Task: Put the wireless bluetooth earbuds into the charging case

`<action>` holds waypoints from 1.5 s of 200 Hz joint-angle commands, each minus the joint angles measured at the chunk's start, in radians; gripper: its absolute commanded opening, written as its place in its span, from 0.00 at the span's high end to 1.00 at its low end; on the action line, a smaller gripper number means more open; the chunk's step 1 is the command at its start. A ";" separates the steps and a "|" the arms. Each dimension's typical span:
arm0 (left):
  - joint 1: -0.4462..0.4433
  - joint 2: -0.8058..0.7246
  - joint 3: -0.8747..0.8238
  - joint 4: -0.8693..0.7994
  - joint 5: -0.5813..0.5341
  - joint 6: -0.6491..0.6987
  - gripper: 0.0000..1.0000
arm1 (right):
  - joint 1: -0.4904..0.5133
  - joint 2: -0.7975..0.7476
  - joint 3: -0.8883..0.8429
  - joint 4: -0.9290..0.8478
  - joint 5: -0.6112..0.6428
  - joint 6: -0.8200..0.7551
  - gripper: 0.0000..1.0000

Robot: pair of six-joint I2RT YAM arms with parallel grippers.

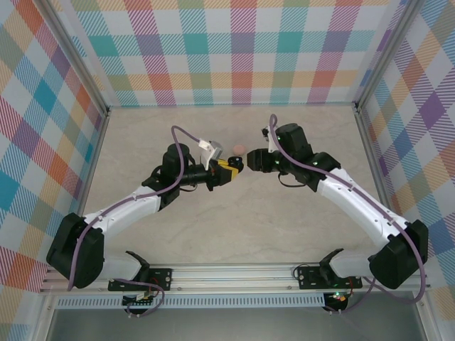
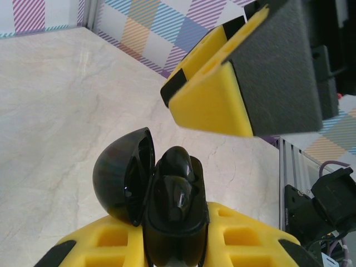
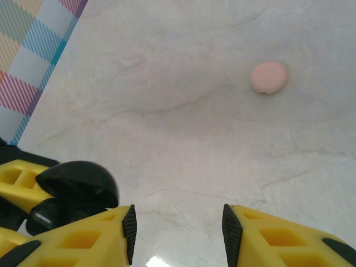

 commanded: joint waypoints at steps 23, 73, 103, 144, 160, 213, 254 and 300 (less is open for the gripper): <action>-0.012 -0.038 0.015 0.043 0.061 0.031 0.82 | -0.066 -0.024 -0.036 0.002 -0.047 0.013 0.53; -0.021 -0.058 -0.002 0.115 0.139 0.034 0.82 | -0.099 0.016 -0.040 0.029 -0.268 -0.029 0.56; -0.035 -0.066 -0.001 0.120 0.178 0.052 0.82 | -0.099 0.031 -0.048 0.071 -0.339 -0.035 0.65; -0.048 -0.056 0.004 0.135 0.207 0.050 0.82 | -0.099 0.044 -0.048 0.106 -0.432 -0.048 0.71; -0.052 -0.048 0.009 0.139 0.212 0.048 0.82 | -0.099 0.046 -0.049 0.118 -0.450 -0.049 0.72; -0.052 -0.029 0.009 0.150 0.213 0.028 0.82 | -0.099 0.028 -0.063 0.169 -0.533 -0.056 0.73; -0.052 -0.002 0.007 0.179 0.193 -0.015 0.83 | -0.099 0.019 -0.070 0.188 -0.593 -0.059 0.73; -0.052 0.030 0.015 0.173 0.172 -0.040 0.83 | -0.099 0.001 -0.073 0.178 -0.582 -0.072 0.72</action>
